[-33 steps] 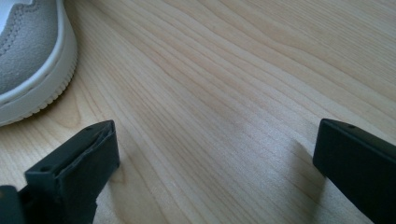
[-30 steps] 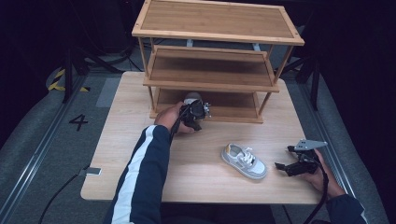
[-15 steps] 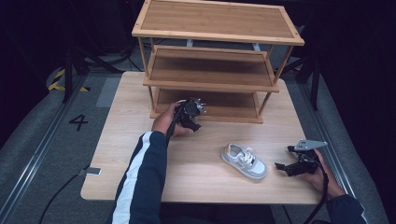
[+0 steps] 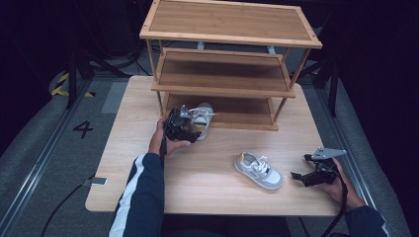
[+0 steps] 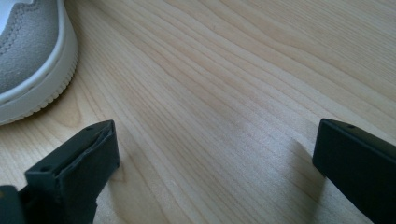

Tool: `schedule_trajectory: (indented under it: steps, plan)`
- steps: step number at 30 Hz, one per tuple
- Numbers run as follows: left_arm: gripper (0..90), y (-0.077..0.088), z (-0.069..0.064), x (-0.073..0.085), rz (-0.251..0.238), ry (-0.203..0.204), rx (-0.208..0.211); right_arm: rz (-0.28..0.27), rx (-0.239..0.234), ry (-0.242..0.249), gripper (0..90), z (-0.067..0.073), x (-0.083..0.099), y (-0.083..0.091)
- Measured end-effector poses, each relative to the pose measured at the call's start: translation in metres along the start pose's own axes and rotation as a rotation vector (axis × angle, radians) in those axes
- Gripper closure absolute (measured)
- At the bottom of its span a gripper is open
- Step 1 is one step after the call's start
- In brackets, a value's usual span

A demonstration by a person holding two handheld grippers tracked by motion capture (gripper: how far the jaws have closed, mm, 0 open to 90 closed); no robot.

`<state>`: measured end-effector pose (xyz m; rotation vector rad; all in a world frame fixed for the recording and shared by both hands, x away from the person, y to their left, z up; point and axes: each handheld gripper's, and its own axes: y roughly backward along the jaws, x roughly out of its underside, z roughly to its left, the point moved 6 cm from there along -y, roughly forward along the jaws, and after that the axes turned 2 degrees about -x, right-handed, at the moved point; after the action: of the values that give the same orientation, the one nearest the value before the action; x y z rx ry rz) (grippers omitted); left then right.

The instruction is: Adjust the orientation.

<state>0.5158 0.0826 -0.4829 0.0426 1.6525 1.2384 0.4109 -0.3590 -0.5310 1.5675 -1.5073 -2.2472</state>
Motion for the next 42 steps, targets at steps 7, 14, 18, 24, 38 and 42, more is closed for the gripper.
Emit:
schedule_trajectory:
  steps: [7,14,18,24,38,42]
  plan:
    - [17.8,-0.025,-0.002,-0.003,0.011,0.049,0.042,0.0,0.0,0.0,0.7,0.0,0.0,0.0]
    - [22.1,-0.041,0.01,-0.018,-0.001,0.093,-0.02,0.0,-0.001,0.0,0.7,0.0,0.0,0.0]
    - [23.8,-0.056,0.014,-0.031,-0.008,0.134,-0.043,-0.001,-0.001,0.0,0.7,0.0,0.0,0.0]
    - [22.9,-0.076,0.0,-0.052,-0.027,0.165,-0.091,0.0,-0.002,0.001,0.7,0.0,0.0,0.0]
    - [31.5,-0.059,-0.008,-0.022,-0.044,0.21,-0.03,-0.001,-0.003,0.002,0.7,0.0,0.0,0.0]
    - [34.6,-0.057,-0.013,-0.02,-0.055,0.205,-0.025,-0.001,-0.003,0.002,0.7,0.0,0.0,0.0]
